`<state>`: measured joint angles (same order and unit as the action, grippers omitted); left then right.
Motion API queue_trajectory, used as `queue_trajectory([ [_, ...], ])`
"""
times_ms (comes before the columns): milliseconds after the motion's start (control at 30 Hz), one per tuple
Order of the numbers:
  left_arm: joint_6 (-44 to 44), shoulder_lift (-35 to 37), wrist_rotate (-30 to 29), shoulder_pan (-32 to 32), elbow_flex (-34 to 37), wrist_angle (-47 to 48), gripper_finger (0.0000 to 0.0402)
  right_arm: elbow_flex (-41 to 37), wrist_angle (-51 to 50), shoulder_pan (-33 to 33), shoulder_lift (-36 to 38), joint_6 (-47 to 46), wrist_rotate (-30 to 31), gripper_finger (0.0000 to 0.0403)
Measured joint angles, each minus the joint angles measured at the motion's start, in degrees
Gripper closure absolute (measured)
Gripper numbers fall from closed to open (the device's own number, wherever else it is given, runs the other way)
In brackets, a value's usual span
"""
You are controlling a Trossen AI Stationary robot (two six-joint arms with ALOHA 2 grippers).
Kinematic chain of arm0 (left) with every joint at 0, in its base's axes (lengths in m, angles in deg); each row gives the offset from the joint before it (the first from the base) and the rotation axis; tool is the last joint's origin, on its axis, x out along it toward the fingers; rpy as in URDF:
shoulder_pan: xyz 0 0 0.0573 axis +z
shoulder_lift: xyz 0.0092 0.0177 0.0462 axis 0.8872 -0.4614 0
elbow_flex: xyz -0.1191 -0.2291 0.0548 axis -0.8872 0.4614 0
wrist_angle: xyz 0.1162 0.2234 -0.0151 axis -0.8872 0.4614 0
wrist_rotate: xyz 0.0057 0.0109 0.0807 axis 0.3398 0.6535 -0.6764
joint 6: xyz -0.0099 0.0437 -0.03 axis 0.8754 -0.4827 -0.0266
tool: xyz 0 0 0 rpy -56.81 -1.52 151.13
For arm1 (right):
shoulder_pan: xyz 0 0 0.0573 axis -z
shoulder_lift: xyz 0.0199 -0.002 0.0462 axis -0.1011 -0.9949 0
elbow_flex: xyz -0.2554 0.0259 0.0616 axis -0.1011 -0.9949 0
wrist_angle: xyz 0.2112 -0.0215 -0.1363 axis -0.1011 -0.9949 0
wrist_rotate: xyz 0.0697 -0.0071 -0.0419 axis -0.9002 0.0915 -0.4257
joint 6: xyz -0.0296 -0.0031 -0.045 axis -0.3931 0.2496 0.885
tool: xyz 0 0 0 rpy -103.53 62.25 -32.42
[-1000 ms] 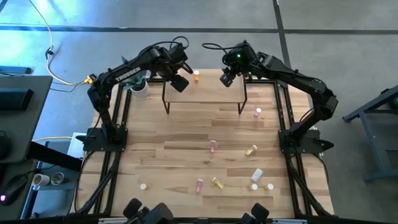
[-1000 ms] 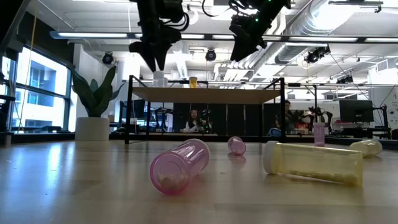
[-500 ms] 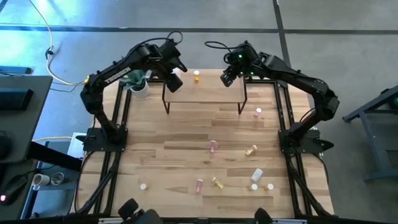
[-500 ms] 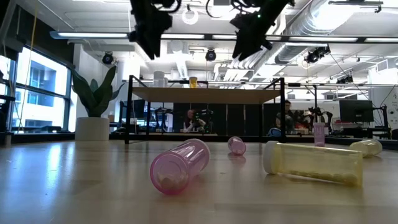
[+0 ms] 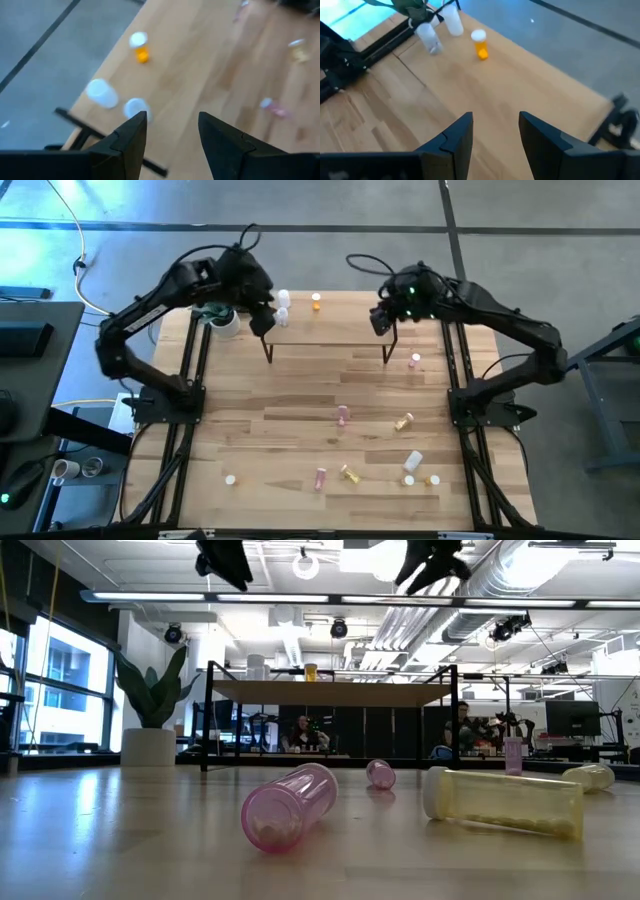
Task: Pick and place medicine bottles onto shelf by color
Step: Put the top right pink pill bottle on the shelf
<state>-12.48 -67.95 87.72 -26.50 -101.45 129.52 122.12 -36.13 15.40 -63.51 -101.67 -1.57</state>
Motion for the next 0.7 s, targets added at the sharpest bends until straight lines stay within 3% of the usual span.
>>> queue_trajectory([
  [433,4.7,13.5,5.6,-7.3,22.5,-17.4,0.0234,-0.1,-13.7,-17.5,0.2,-20.4,11.7,0.0252],
  [700,6.0,18.1,9.1,-11.0,30.9,-25.4,0.0234,-0.1,-27.4,-25.4,0.1,-36.0,21.5,0.0252],
])
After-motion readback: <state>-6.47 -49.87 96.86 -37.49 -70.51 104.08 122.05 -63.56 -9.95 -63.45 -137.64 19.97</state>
